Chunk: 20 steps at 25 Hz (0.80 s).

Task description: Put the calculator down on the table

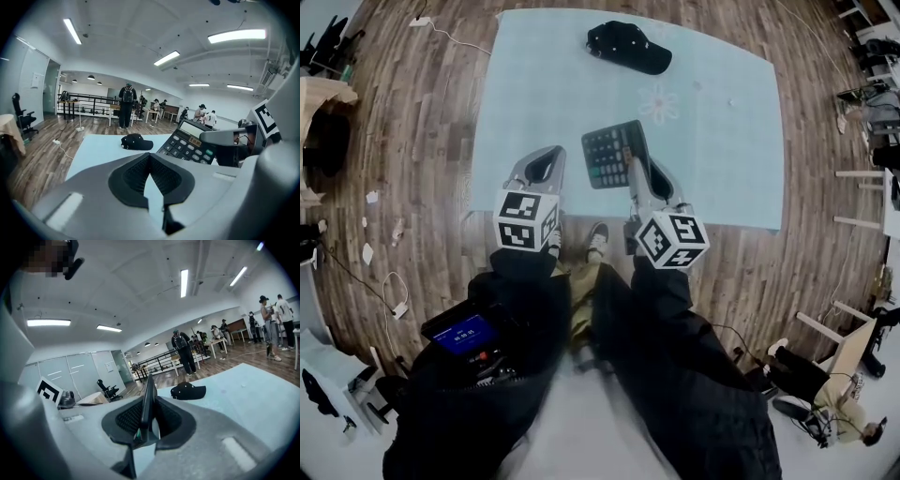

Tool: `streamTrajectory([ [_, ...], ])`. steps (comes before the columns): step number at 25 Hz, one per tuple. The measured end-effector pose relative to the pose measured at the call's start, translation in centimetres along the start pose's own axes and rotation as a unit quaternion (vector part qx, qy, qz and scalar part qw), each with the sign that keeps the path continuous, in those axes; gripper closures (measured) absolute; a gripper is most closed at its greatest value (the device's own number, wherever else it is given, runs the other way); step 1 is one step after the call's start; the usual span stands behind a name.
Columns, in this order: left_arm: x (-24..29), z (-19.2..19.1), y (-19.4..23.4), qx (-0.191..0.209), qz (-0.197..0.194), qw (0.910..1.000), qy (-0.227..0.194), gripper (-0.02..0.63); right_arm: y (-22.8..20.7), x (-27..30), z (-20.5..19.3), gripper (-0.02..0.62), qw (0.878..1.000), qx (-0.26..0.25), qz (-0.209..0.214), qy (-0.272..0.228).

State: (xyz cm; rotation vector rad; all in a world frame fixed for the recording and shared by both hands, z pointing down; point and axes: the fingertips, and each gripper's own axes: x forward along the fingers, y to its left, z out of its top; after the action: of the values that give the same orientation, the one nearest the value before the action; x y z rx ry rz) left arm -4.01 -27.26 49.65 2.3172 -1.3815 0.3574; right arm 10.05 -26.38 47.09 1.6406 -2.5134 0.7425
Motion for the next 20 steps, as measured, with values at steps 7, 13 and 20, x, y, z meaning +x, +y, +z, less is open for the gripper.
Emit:
streamTrajectory([
  [7, 3.2, -5.9, 1.1, -0.02, 0.003, 0.9976, 0.067, 0.607, -2.7, 3.5, -5.8, 0.537, 0.998, 0.024, -0.008, 0.055],
  [13, 3.5, -10.0, 2.2, -0.04, 0.008, 0.9932, 0.109, 0.607, -4.1, 6.0, -11.4, 0.537, 0.994, 0.04, -0.031, 0.092],
  [20, 3.3, -12.9, 2.5, -0.046, 0.005, 0.9892, 0.139, 0.607, -4.6, 6.8, -15.8, 0.537, 0.991, 0.059, -0.045, 0.112],
])
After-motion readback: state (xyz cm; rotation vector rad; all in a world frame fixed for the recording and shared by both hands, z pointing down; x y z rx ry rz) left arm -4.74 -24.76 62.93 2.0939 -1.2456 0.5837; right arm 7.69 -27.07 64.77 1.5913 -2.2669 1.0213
